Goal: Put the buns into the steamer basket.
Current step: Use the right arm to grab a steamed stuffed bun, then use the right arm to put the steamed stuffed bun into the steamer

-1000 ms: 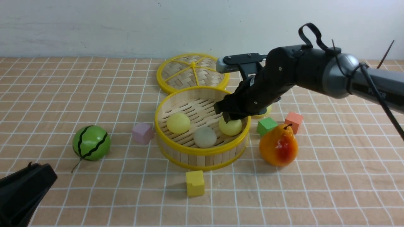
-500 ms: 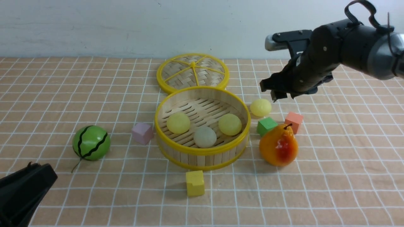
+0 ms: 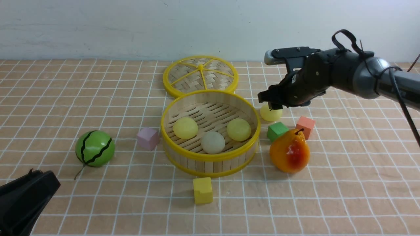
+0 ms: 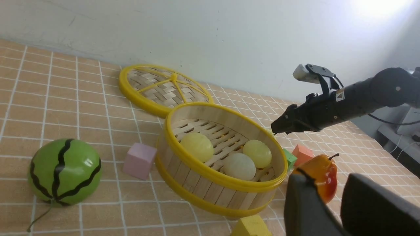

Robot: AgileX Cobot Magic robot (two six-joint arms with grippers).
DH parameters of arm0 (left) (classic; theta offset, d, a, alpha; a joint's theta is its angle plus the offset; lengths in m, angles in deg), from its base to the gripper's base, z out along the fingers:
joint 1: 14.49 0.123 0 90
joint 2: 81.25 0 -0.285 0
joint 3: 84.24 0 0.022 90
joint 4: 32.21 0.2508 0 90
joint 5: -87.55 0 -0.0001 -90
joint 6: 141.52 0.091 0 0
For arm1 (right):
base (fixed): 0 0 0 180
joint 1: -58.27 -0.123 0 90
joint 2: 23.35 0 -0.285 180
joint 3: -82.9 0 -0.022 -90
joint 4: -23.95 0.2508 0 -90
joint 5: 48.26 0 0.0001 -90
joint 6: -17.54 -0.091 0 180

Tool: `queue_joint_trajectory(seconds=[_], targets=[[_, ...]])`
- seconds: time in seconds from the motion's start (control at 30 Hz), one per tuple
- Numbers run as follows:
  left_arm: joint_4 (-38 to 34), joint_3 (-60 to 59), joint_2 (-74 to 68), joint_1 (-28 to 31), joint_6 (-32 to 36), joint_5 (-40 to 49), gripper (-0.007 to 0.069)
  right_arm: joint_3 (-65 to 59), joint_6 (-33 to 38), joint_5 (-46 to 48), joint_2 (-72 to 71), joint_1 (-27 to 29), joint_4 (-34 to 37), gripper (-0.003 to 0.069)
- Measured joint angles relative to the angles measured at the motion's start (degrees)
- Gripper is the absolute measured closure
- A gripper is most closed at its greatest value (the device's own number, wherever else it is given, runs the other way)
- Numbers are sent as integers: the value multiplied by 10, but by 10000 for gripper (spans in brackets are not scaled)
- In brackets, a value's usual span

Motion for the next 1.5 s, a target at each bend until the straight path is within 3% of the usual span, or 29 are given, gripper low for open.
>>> queue_joint_trajectory(seconds=[0.7, 0.87, 1.03, 1.4, 1.5], targets=[[0, 0, 0, 0, 0, 13, 429, 45, -2, -21, 55, 0, 2, 308], [0, 0, 0, 0, 0, 15, 425, 45, -2, -27, 57, 0, 2, 417], [0, 0, 0, 0, 0, 15, 424, 45, -2, -30, 56, 0, 2, 629], [0, 0, 0, 0, 0, 15, 419, 45, 29, 8, -31, -4, 12, 655], [0, 0, 0, 0, 0, 16, 416, 45, 69, 15, -71, -24, 56, 655]])
